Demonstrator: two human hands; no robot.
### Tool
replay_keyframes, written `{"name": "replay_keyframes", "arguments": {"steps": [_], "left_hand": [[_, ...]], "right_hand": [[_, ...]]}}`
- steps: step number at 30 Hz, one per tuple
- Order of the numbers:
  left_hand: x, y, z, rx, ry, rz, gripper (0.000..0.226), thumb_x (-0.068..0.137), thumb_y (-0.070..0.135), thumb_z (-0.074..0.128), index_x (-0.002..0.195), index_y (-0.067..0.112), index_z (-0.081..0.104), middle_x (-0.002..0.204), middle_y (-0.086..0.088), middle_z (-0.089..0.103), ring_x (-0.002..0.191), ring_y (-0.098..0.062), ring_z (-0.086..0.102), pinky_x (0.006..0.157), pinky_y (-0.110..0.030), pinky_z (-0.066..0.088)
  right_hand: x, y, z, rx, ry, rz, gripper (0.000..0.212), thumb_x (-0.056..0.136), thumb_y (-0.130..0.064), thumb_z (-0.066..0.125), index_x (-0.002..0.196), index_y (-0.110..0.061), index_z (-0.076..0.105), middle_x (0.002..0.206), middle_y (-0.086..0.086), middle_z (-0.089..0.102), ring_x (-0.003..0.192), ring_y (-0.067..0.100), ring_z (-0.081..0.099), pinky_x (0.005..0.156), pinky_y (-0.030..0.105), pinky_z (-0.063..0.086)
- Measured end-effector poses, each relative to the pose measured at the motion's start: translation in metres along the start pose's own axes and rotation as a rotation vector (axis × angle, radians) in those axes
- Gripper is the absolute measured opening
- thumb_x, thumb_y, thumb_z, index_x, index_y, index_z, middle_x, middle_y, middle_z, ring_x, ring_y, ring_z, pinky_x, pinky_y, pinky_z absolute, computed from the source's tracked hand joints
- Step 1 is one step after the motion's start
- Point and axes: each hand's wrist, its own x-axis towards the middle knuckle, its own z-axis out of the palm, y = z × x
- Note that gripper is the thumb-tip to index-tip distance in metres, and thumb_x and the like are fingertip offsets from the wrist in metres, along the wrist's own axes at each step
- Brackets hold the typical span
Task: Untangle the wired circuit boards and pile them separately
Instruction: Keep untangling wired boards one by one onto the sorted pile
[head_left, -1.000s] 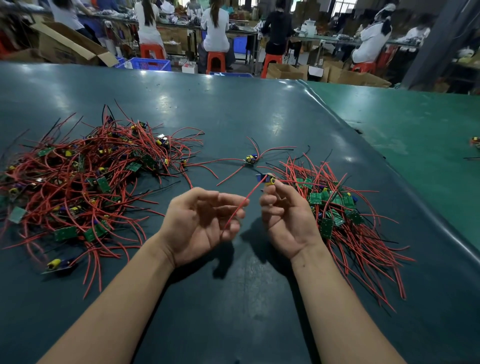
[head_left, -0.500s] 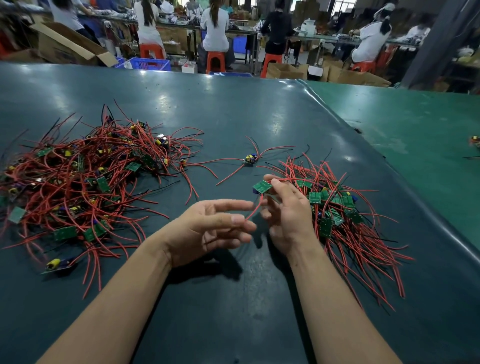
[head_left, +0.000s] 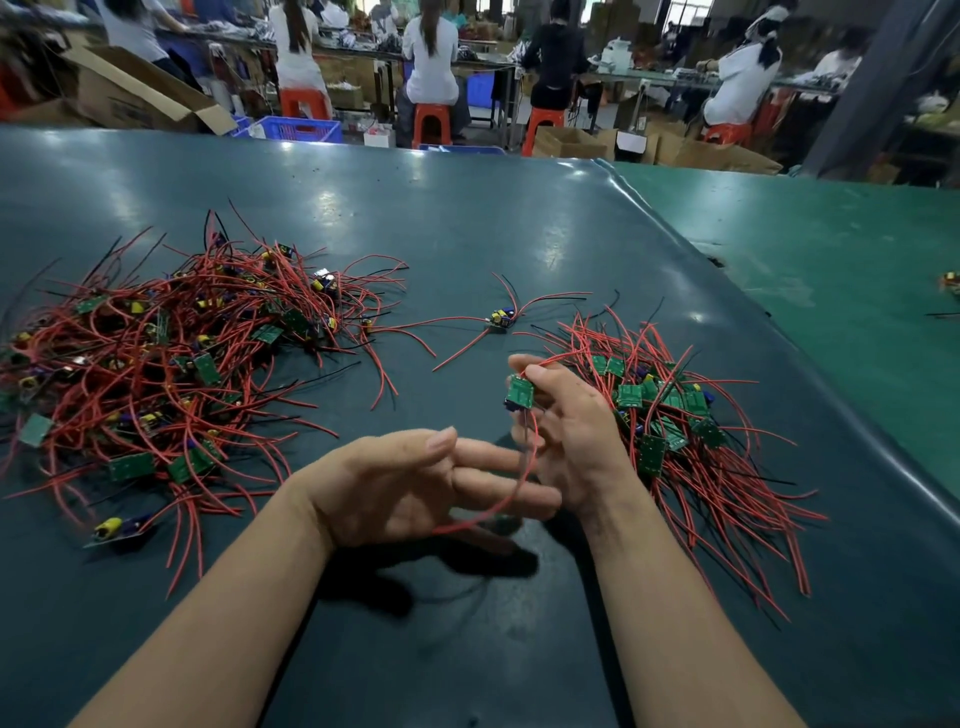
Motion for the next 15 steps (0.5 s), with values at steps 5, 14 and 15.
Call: {"name": "replay_keyframes", "arguments": {"steps": [5,14,15], "left_hand": [[0.012,0.003,0.005,-0.024,0.264,-0.081,0.059,0.088,0.053,0.061,0.123,0.006,0.066,0.126,-0.027,0.061,0.12,-0.032,0.06,0.087,-0.041,0.055],[0.027,-0.007,0.005,-0.006,0.682,0.191,0.04,0.077,0.038,0.069,0.091,0.001,0.072,0.075,-0.021,0.065,0.071,-0.03,0.068,0.066,-0.039,0.059],[0.028,-0.009,0.006,0.026,0.694,0.209,0.034,0.076,0.037,0.069,0.086,0.004,0.071,0.073,-0.019,0.063,0.069,-0.029,0.068,0.063,-0.037,0.059]], "right_hand": [[-0.003,0.005,0.003,0.009,-0.103,0.017,0.009,0.08,-0.007,0.066,0.084,-0.013,0.072,0.072,0.007,0.067,0.052,0.01,0.057,0.039,0.017,0.039],[0.006,0.012,0.001,-0.157,-0.053,-0.17,0.025,0.091,-0.009,0.063,0.073,-0.018,0.079,0.072,-0.001,0.069,0.063,0.01,0.06,0.061,0.024,0.053],[0.006,0.012,0.001,-0.175,-0.055,-0.174,0.026,0.091,-0.011,0.064,0.071,-0.018,0.079,0.071,-0.003,0.069,0.063,0.008,0.059,0.06,0.024,0.052]]}}
